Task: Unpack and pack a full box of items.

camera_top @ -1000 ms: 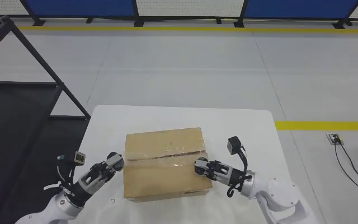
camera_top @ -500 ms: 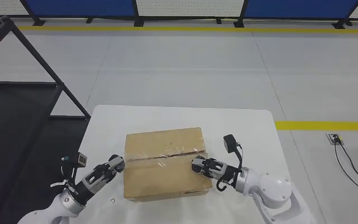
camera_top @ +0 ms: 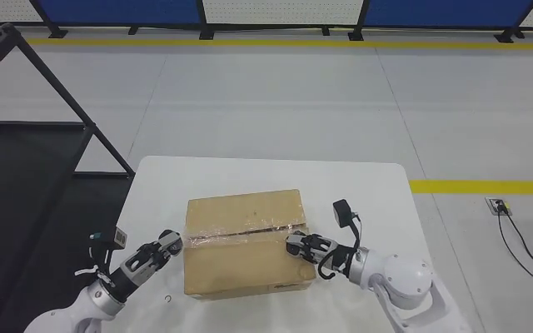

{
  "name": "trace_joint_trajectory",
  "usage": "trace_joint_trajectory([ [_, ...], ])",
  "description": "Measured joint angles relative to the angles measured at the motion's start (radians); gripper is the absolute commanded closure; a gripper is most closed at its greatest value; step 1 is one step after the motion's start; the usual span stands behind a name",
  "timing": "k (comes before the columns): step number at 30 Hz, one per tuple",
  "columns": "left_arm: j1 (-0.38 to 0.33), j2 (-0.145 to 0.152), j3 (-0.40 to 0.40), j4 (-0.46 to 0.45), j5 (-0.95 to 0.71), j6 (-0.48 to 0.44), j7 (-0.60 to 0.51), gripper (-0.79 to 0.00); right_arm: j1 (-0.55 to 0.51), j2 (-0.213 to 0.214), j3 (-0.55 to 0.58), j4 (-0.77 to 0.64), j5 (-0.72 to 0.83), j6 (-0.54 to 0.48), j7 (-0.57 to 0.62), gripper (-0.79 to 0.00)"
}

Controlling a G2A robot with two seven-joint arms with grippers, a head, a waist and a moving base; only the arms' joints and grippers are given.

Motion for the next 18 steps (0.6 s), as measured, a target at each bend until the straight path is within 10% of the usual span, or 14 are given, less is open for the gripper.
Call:
trace_joint_trajectory([
  [18, 0.015, 0.008, -0.017, -0.002, -0.021, -0.005, 0.012, -0.185, 0.014, 0.007, -0.019, 0.001, 0.005, 0.010, -0.013, 0.000],
])
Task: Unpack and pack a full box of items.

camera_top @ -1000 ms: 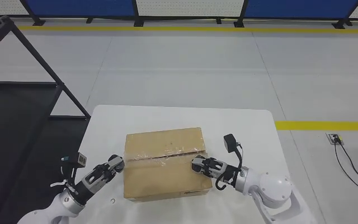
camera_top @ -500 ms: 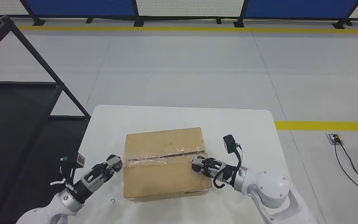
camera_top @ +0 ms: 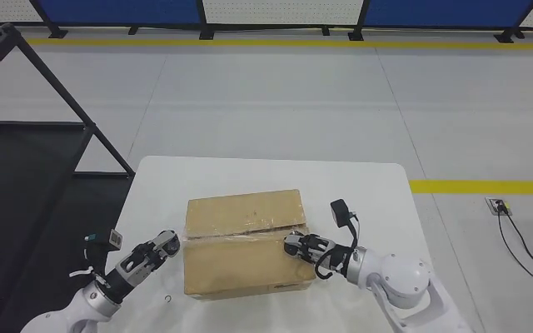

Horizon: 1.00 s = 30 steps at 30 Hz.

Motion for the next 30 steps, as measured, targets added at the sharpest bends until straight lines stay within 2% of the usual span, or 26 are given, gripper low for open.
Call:
trace_joint_trajectory([
  [10, 0.009, 0.004, -0.012, 0.001, -0.010, -0.011, 0.010, -0.179, 0.002, 0.005, -0.001, -0.004, -0.001, 0.003, -0.003, 0.000],
  [21, 0.017, 0.008, -0.016, -0.003, -0.017, -0.019, 0.012, -0.114, 0.004, 0.009, -0.008, -0.008, 0.009, -0.008, -0.006, 0.000],
  [25, 0.026, 0.008, -0.010, -0.022, -0.027, -0.034, 0.005, -0.089, 0.006, 0.009, -0.012, -0.009, 0.021, -0.024, -0.007, 0.000],
  [30, 0.049, 0.007, 0.002, -0.066, -0.032, -0.070, 0.007, -0.102, 0.008, 0.011, -0.014, -0.009, 0.022, -0.025, -0.012, 0.000],
])
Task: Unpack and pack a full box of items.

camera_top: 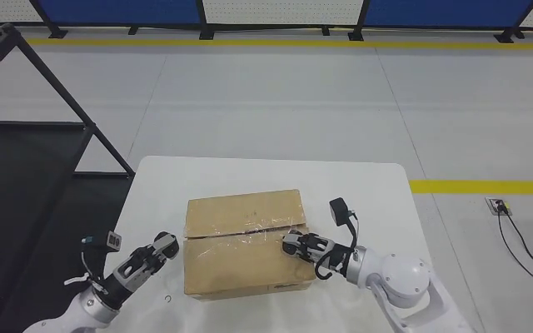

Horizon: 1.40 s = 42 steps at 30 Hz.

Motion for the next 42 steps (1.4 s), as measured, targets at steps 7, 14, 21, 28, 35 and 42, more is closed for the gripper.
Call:
trace_joint_trajectory([
  [7, 0.052, -0.001, 0.043, -0.089, -0.017, 0.009, -0.041, -0.132, 0.004, 0.003, -0.003, 0.003, 0.000, 0.002, 0.000, 0.000],
  [14, -0.013, -0.006, 0.159, -0.018, 0.062, 0.056, 0.038, -0.142, 0.007, 0.004, -0.012, 0.002, 0.004, 0.004, -0.002, 0.000],
  [21, -0.076, -0.008, 0.193, 0.035, 0.103, 0.091, 0.109, -0.182, 0.009, 0.005, -0.018, -0.003, 0.004, 0.001, -0.006, 0.000],
  [28, -0.063, -0.001, 0.105, 0.026, 0.119, 0.075, 0.149, -0.185, 0.014, 0.007, -0.023, 0.001, 0.007, -0.005, -0.005, 0.000],
  [35, -0.028, -0.002, 0.061, -0.025, 0.048, 0.046, 0.163, -0.203, 0.026, 0.008, -0.029, 0.011, 0.010, -0.009, -0.002, 0.000],
  [42, -0.006, -0.004, 0.128, -0.047, 0.079, 0.056, 0.142, -0.191, 0.036, 0.009, -0.037, 0.017, 0.012, -0.002, 0.001, 0.000],
])
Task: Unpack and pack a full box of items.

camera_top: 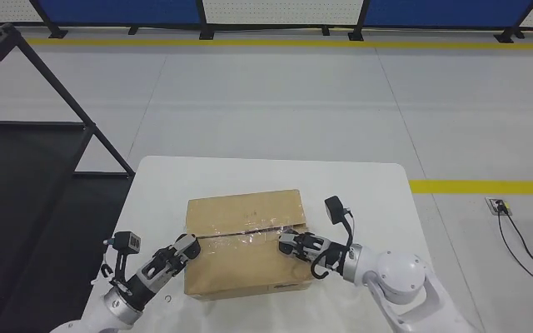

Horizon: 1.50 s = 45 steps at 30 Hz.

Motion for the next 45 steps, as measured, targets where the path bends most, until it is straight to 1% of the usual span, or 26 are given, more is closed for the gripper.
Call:
trace_joint_trajectory([
  [8, -0.079, -0.004, 0.059, 0.084, 0.025, 0.052, 0.048, -0.169, 0.002, 0.003, -0.002, -0.006, -0.001, 0.008, 0.002, 0.000],
  [16, -0.116, -0.006, 0.087, 0.133, 0.035, 0.079, 0.070, -0.160, -0.004, 0.005, -0.002, -0.011, 0.000, 0.009, 0.001, 0.000],
  [26, -0.143, -0.009, 0.118, 0.170, 0.055, 0.075, 0.091, -0.151, -0.005, 0.009, -0.003, -0.009, 0.001, 0.010, 0.006, 0.000],
  [28, -0.144, -0.009, 0.119, 0.172, 0.054, 0.075, 0.092, -0.148, -0.003, 0.010, -0.004, -0.009, -0.001, 0.011, 0.009, -0.154],
  [29, -0.144, -0.009, 0.120, 0.172, 0.052, 0.075, 0.092, -0.139, -0.003, 0.010, -0.004, -0.010, -0.002, 0.011, 0.009, -0.212],
  [30, -0.144, -0.010, 0.120, 0.172, 0.051, 0.075, 0.091, -0.132, -0.003, 0.010, -0.004, -0.010, -0.002, 0.010, 0.009, -0.299],
  [31, -0.145, -0.010, 0.120, 0.172, 0.051, 0.075, 0.090, -0.135, -0.003, 0.011, -0.004, -0.010, -0.002, 0.010, 0.009, -0.588],
  [33, -0.145, -0.010, 0.121, 0.172, 0.050, 0.076, 0.089, -0.129, -0.002, 0.011, -0.004, -0.012, -0.003, 0.010, 0.008, -0.634],
  [34, -0.146, -0.010, 0.121, 0.171, 0.049, 0.076, 0.088, -0.126, -0.002, 0.012, -0.003, -0.013, -0.003, 0.009, 0.007, -0.690],
  [35, -0.146, -0.010, 0.121, 0.171, 0.049, 0.076, 0.088, -0.123, -0.002, 0.012, -0.003, -0.014, -0.003, 0.009, 0.007, -0.785],
  [45, -0.147, -0.009, 0.122, 0.168, 0.051, 0.079, 0.081, -0.077, -0.015, 0.018, 0.011, -0.034, -0.018, 0.003, -0.006, -0.785],
])
